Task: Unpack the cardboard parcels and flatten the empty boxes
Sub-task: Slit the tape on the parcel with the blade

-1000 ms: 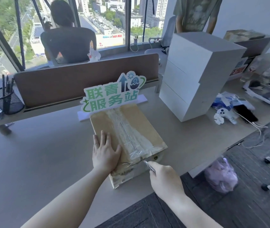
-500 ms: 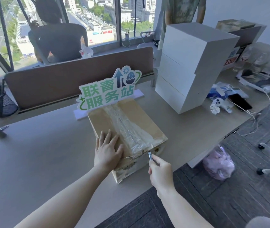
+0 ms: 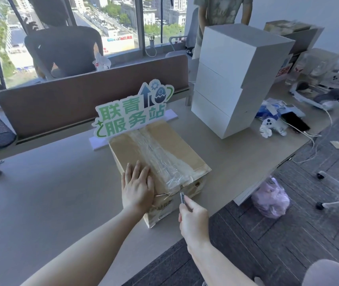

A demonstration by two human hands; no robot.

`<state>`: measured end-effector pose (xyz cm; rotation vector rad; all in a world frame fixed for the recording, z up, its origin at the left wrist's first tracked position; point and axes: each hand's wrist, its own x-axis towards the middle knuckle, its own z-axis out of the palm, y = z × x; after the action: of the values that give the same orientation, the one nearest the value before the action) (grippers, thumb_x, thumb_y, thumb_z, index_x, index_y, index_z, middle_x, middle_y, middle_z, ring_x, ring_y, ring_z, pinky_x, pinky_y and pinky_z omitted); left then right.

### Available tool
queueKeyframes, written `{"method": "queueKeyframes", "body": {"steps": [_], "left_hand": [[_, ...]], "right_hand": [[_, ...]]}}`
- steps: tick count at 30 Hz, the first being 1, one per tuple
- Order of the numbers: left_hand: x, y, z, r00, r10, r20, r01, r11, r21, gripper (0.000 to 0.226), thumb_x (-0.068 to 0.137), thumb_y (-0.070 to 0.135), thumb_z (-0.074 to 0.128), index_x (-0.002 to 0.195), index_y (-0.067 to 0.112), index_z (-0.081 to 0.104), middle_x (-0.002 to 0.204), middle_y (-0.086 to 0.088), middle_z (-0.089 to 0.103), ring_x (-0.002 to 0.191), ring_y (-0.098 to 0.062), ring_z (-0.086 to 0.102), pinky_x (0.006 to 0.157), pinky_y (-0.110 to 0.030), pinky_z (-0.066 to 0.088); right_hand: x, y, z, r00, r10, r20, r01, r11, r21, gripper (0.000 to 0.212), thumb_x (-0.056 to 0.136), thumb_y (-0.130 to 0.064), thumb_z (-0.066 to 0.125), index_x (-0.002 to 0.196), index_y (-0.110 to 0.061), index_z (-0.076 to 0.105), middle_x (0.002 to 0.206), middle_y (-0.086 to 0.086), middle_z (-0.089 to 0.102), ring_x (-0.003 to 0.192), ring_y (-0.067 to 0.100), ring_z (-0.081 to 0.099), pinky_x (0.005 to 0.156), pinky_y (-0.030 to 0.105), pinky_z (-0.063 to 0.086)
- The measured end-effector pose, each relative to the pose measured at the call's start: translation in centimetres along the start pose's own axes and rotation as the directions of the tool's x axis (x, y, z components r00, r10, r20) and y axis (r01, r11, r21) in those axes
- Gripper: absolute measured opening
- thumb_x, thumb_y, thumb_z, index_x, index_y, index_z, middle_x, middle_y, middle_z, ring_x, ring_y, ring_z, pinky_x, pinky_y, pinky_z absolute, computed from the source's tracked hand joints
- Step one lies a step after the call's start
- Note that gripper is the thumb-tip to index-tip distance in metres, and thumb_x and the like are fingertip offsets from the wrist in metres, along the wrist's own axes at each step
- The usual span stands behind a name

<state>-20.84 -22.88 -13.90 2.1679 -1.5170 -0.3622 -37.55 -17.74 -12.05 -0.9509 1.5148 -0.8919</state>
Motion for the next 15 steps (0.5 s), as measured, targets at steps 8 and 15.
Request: {"method": "queueKeyframes", "body": {"steps": [8,15], "left_hand": [[0.1,-0.2,-0.2,0.999,0.009,0.039,-0.009,1.0,-0.004,0.045,0.102,0.03,0.031,0.145,0.031,0.041,0.162,0.008,0.018,0.151,-0.018,-0.002,0.122,-0.036,-0.002],[1.1,-0.7,-1.8,1.0,0.018,-0.005,-0.018,0.999,0.04,0.038,0.098,0.036,0.039,0.133,0.032,0.056,0.15,0.012,0.041,0.144,-0.015,0.022,0.119,-0.035,0.011]], "right_hand": [[-1.2,0.6,0.8,0.991,-0.04,0.132,0.054,0.993,-0.102,0.038,0.1,-0.008,0.051,0.135,-0.019,0.059,0.054,-0.014,0.047,0.045,0.004,0.036,0.049,0.022,0.033],[1.8,-0.7,-5.2,0.997,0.049,0.056,-0.044,0.995,-0.088,0.015,0.097,-0.008,0.055,0.095,-0.011,0.07,0.058,0.006,0.057,0.042,0.015,0.04,0.039,0.025,0.028]]}}
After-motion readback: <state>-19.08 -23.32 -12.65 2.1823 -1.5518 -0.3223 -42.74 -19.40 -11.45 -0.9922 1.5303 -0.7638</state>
